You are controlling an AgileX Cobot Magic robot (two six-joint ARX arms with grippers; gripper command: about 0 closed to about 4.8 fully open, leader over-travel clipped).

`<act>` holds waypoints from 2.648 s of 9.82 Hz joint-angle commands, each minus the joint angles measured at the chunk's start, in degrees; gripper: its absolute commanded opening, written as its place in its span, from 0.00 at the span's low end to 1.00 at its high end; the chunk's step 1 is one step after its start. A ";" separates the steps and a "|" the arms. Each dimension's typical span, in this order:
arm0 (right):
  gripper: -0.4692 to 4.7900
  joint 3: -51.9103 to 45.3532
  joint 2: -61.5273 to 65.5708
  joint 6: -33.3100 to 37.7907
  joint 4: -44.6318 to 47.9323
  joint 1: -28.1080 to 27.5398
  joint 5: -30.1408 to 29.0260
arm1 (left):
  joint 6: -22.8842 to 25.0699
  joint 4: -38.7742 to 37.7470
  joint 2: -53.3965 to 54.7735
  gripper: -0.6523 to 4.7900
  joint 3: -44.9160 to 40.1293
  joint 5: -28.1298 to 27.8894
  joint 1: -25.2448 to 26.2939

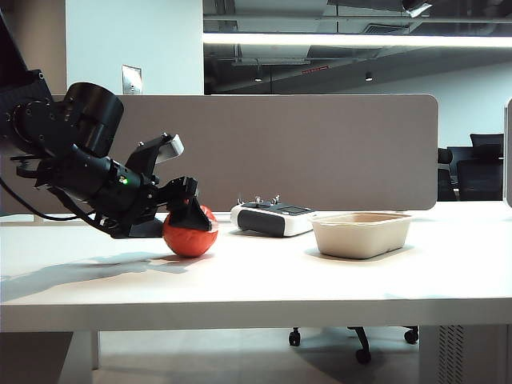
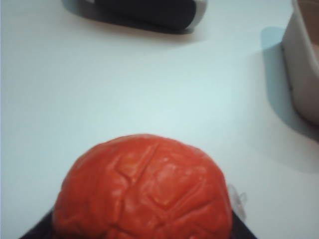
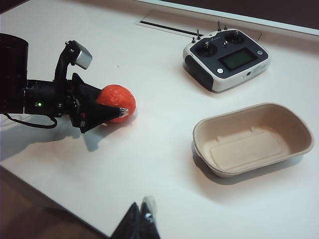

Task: Pick up the orange and place it into the paper lunchbox.

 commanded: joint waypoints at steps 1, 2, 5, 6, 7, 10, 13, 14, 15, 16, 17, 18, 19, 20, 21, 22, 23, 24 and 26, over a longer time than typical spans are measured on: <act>0.08 0.35 -0.17 0.20 -3.32 0.02 0.07 | -3.32 1.07 -2.19 0.74 4.85 5.16 -0.39; 0.08 0.63 -0.17 0.20 -5.88 0.02 0.31 | -6.45 -2.16 -2.58 0.74 9.20 7.72 -0.48; 0.08 2.95 -0.15 0.20 -11.32 0.02 8.92 | -4.66 -14.93 -2.64 0.75 25.77 6.40 -8.07; 0.08 3.21 -0.15 0.17 -11.41 0.00 8.98 | -3.98 -15.93 -2.64 0.75 27.36 4.98 -9.29; 0.08 4.76 -0.20 0.20 -11.58 0.04 8.94 | -3.61 -17.59 -1.64 0.74 33.44 1.22 -14.05; 0.08 8.15 -0.76 0.20 -13.99 0.04 8.90 | -4.31 -17.53 15.65 0.75 45.38 -1.60 -17.97; 0.08 8.13 -0.76 0.20 -15.04 0.00 9.07 | -4.98 -18.84 19.39 0.75 45.35 -1.29 -18.69; 0.08 8.13 -0.76 0.20 -15.17 0.00 9.07 | -5.44 -18.88 19.65 0.75 45.33 -1.29 -18.84; 0.08 8.15 -0.76 0.20 -15.52 -0.02 9.07 | -5.57 -19.04 20.24 0.75 45.35 -2.29 -19.41; 0.08 8.15 -0.76 0.20 -15.65 0.00 9.05 | -5.57 -19.10 20.39 0.75 45.38 -2.91 -19.71; 0.08 8.15 -0.76 0.20 -15.93 -0.04 9.07 | -5.57 -19.19 21.20 0.75 45.40 -3.19 -20.22; 0.08 8.15 -0.76 0.20 -15.91 -0.04 9.07 | -5.57 -19.17 21.53 0.75 45.40 -3.48 -20.57; 0.08 8.15 -0.76 0.20 -15.91 -0.04 9.07 | -5.55 -19.30 21.70 0.75 45.55 -4.04 -20.83; 0.08 8.15 -0.76 0.20 -15.93 -0.04 9.07 | -5.31 -19.17 21.70 0.80 45.57 -5.99 -20.83; 0.08 8.15 -0.76 0.20 -15.93 -0.04 9.07 | -5.31 -19.26 21.70 0.99 45.57 -6.84 -20.79; 0.08 8.15 -0.76 0.20 -15.93 -0.04 9.07 | -5.31 -19.21 21.70 0.99 45.57 -6.82 -20.79; 0.08 8.15 -0.76 0.20 -15.93 -0.04 9.07 | -5.31 -19.17 21.70 0.99 45.57 -6.84 -20.79; 0.08 8.15 -0.76 0.20 -15.93 -0.04 9.07 | -5.33 -19.19 21.70 0.99 45.57 -6.82 -20.81; 0.08 8.15 -0.76 0.20 -15.93 -0.04 9.09 | -5.33 -19.19 21.62 0.98 45.57 -6.56 -20.83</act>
